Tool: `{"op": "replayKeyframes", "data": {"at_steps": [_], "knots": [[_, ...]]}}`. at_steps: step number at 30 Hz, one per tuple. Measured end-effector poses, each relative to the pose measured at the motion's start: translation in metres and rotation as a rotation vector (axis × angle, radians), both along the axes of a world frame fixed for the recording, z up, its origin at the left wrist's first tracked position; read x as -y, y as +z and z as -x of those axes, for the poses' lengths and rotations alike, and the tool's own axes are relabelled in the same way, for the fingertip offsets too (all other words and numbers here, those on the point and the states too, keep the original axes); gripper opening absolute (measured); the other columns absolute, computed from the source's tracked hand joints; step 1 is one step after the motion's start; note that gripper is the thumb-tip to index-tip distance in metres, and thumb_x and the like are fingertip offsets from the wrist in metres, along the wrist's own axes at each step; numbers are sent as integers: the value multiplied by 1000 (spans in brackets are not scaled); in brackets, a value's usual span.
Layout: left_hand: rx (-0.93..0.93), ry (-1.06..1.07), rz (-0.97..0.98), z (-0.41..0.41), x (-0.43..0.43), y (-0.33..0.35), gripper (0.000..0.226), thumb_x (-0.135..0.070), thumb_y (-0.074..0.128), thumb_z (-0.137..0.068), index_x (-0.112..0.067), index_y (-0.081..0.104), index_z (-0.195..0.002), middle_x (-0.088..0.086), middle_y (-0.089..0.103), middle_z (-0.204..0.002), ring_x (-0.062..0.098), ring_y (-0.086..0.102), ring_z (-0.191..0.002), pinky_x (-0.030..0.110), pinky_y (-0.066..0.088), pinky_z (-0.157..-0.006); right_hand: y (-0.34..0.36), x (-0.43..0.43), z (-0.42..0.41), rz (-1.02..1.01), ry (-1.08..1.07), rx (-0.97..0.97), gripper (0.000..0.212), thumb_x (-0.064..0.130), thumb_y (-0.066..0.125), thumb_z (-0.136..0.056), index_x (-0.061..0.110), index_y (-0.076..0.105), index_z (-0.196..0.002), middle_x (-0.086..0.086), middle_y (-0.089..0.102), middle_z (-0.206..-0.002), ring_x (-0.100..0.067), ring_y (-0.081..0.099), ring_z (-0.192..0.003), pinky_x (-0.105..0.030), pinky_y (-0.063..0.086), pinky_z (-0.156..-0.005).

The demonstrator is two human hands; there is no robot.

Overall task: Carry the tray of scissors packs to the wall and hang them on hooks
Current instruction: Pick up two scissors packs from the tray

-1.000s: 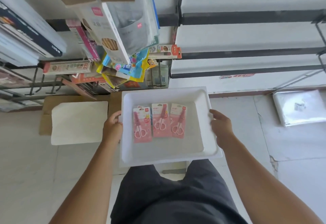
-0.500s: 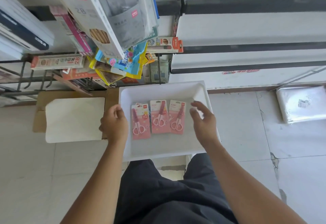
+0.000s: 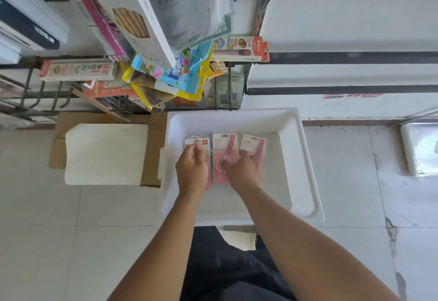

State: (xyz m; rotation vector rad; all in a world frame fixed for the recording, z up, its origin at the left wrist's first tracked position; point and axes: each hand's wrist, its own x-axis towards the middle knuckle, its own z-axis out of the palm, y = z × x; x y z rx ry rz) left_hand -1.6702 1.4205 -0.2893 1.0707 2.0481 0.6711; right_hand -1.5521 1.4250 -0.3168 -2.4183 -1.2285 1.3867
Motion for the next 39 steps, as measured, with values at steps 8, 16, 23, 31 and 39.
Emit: {"op": "replayKeyframes", "data": {"at_steps": [8, 16, 23, 31, 39], "knots": [[-390, -307, 424, -4, -9, -32, 54, -26, 50, -99, -13, 36, -150, 14, 27, -161, 35, 31, -142, 44, 31, -116, -22, -2, 8, 40, 99, 155, 78, 30, 63, -91, 9, 20, -153, -21, 44, -143, -40, 43, -133, -50, 42, -103], [-389, -367, 368, -22, 3, -47, 53, -17, 58, -92, -37, 43, -138, 10, 4, -166, 36, 27, -139, 46, 27, -109, -14, 0, -41, -111, -284, -295, 60, -1, 52, -88, 16, 40, -144, 3, 60, -121, -26, 65, -103, -29, 55, -66], [-381, -136, 359, -25, -4, -54, 97, -31, 74, -82, -29, 11, -156, 19, 44, -141, 39, 45, -127, 51, 34, -103, 9, 5, -64, -167, -473, -471, 28, -4, 64, -85, 12, 55, -106, 1, 65, -91, -18, 65, -82, -27, 49, -64], [125, 138, 404, -18, -14, -20, 27, -4, 71, -82, -6, 64, -108, 14, 71, -114, 31, 68, -84, 29, 51, -53, 55, 10, -76, -239, -538, -572, 36, -9, 67, -73, 7, 60, -106, -20, 73, -101, -39, 74, -91, -54, 63, -77], [425, 25, 281, -16, -16, 85, 16, -7, 72, -86, -18, 69, -97, 2, 74, -95, 22, 70, -83, 31, 53, -60, 145, 12, -84, -449, -598, -670, 13, -2, 55, -73, 4, 56, -85, -13, 62, -75, -4, 59, -47, -19, 48, -45]]}}
